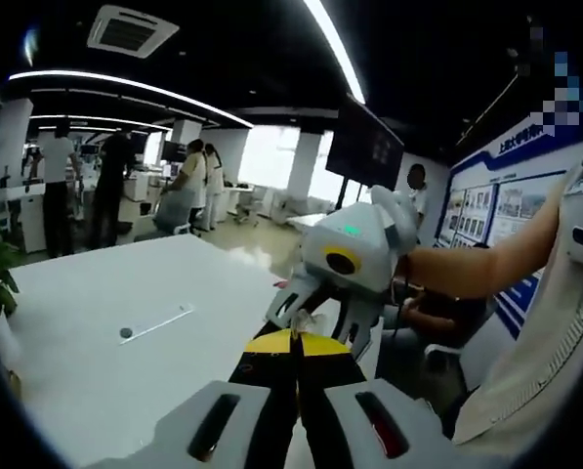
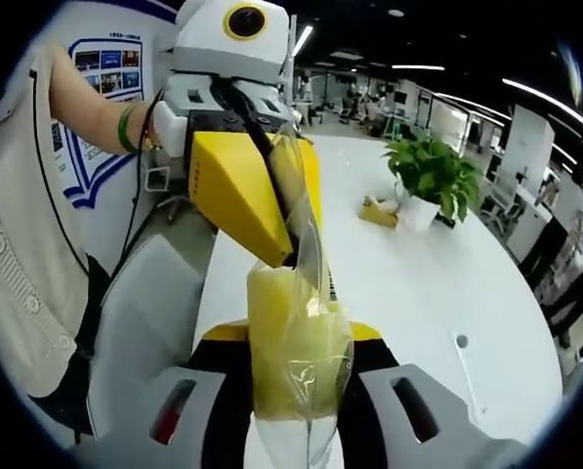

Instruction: Compare the silicone blocks by pressing each to a similar depth, holding the contact briefly, and releasing to observe deformation and rebound differences across the visible hardness samples.

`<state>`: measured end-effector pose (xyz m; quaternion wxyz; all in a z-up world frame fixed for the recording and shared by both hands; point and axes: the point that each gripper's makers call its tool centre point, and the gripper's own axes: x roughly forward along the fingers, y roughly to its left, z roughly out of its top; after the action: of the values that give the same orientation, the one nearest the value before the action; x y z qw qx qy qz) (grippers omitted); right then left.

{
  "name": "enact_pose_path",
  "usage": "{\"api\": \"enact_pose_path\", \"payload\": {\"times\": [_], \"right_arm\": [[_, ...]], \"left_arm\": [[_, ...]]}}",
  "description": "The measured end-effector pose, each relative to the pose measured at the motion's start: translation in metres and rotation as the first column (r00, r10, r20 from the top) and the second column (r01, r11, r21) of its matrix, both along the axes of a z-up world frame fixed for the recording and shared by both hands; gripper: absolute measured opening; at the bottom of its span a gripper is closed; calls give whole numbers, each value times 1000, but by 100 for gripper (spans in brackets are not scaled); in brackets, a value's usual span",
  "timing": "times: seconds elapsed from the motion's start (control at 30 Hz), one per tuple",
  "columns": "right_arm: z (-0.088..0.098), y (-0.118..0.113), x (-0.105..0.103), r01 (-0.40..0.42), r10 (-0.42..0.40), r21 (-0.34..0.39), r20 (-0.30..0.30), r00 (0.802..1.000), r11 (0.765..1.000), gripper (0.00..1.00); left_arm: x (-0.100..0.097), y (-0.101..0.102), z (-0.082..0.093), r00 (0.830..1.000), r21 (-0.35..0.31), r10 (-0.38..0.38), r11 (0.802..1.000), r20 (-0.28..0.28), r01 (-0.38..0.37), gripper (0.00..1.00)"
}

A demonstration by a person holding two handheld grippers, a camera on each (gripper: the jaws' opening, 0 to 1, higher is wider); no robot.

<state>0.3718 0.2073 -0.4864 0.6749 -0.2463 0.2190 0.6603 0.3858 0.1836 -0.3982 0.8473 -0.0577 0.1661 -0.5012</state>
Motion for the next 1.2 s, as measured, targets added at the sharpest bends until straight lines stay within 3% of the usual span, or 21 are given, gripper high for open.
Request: {"api": "enact_pose_path", "payload": {"times": [0.3,0.43,0.53,0.87,1.2], "right_arm": [[-9,-5,4,6,-5,6,-40,999,1000,30],[-10,-6,5,29,-26,38,-81,996,999,38],[-18,-10,7,38,-35,33,-74,997,999,42],[-39,-21,16,94,-89,49,-92,992,994,49],[-50,-43,38,219,-209,105,-104,972,970,56]], "left_arm": [[9,-3,-11,999,-29,1,1000,-44,-3,0],[17,-1,-19,998,-36,3,999,-68,-5,0],[23,0,-28,995,-45,6,999,-96,-10,0],[21,-20,-53,988,-44,8,999,-157,-15,0],[34,-26,-78,976,-60,17,998,-217,-31,0]]}}
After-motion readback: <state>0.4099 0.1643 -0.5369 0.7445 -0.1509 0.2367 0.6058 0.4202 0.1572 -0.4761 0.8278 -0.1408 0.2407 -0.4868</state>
